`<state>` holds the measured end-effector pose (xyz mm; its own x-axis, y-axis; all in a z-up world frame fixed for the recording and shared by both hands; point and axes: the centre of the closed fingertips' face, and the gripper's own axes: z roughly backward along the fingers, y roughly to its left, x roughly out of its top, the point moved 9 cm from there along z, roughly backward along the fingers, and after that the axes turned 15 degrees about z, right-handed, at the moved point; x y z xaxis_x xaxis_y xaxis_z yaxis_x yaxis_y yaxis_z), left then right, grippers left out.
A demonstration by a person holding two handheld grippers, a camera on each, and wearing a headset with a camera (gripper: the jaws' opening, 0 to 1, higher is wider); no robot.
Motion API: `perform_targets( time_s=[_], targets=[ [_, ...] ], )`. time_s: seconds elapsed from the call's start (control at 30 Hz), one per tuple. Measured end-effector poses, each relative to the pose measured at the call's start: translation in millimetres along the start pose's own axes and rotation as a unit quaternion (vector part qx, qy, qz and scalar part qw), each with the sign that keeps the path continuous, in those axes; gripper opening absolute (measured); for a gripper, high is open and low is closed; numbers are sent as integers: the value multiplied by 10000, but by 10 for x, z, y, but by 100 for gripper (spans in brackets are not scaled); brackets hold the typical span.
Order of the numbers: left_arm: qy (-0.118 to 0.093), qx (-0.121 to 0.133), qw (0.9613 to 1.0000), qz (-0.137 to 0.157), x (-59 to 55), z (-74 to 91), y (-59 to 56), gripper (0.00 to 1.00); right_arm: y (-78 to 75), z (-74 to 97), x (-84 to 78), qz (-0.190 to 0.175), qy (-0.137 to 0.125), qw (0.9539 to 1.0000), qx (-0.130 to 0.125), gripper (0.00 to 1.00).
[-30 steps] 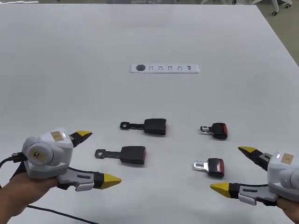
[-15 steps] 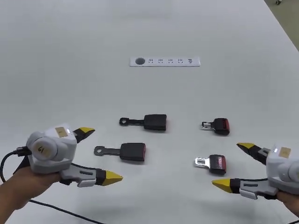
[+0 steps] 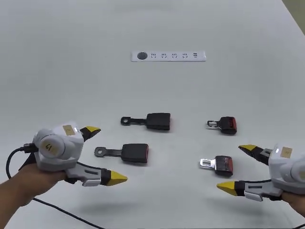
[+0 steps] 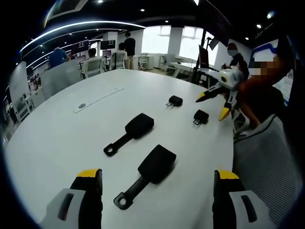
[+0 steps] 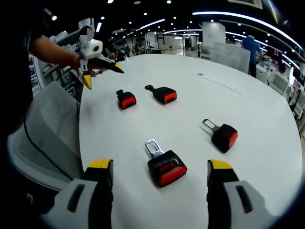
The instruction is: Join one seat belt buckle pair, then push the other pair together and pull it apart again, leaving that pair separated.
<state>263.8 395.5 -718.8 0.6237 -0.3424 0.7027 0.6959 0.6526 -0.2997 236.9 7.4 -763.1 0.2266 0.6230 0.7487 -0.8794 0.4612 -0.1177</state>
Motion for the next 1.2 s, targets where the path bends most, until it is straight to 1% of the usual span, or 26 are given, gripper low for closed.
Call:
perform_targets(
  time_s=[0.1, 0.2, 0.27, 0.43, 0.67, 0.8, 0.97, 1.13, 1.2],
  targets=[
    [109, -55, 9999, -65, -7, -58, 11, 98, -10, -16, -17, 3, 29, 10000, 42, 82],
    [159, -98, 9998, -89, -3, -103, 24, 98, -14, -34, -25, 19, 60, 9999, 88, 81],
    [197, -132, 9996, -118, -13, -161, 57, 97, -18, -51, -38, 40, 91, 9999, 130, 80],
    [322, -242, 9989, -240, 5, -240, 86, 96, -35, -92, -38, 138, 162, 9995, 240, 79],
    [487, -360, 9976, -336, -7, -376, 148, 93, -103, -142, -36, 228, 236, 9988, 376, 75],
    [552, -433, 9968, -384, -10, -421, 149, 91, -131, -159, -49, 258, 283, 9983, 449, 74],
    [699, -495, 9954, -437, -41, -484, 144, 90, -150, -168, -65, 238, 300, 9980, 496, 73],
    [741, -552, 9947, -442, -63, -528, 160, 89, -143, -176, -63, 221, 302, 9979, 530, 72],
    [790, -579, 9940, -483, -71, -552, 164, 88, -142, -179, -61, 222, 318, 9977, 551, 71]
  ],
)
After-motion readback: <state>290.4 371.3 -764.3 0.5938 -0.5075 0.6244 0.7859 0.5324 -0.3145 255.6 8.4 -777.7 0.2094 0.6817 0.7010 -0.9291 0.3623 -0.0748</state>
